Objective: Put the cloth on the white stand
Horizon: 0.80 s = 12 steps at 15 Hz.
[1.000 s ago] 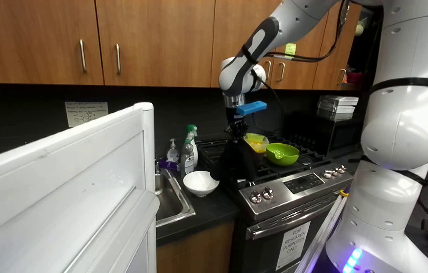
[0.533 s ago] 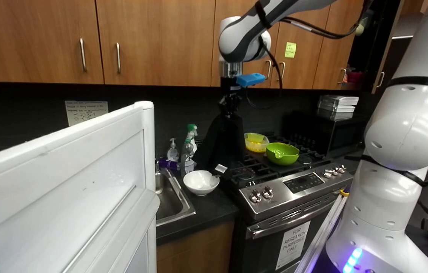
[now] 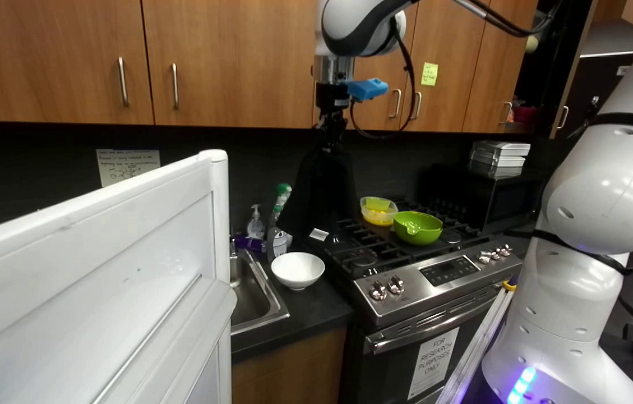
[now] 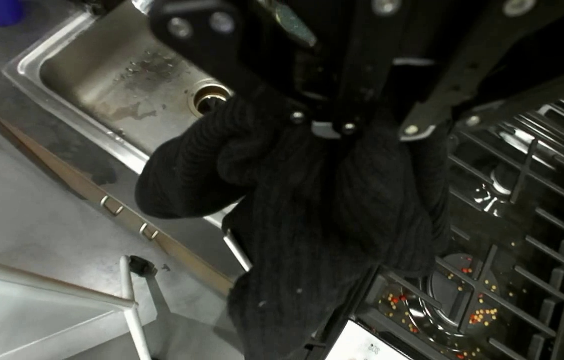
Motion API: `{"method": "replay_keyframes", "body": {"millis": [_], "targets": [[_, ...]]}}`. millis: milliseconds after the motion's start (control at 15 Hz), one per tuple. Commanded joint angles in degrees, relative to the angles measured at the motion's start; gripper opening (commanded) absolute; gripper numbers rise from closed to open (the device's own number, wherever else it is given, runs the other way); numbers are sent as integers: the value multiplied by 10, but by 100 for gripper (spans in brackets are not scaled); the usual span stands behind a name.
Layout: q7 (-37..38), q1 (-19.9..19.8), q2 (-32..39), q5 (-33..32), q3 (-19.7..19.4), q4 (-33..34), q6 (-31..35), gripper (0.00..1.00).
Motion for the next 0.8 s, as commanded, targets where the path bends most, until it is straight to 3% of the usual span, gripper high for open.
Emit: {"method": "replay_keyframes", "body": {"millis": [0,400,733], "targets": [[-28,28,-72,-2,20,-42,-25,2],[-52,79,-155,9,41,-83,-59,2],[-47,89,-146,15,41,-89,-53,10]]}}
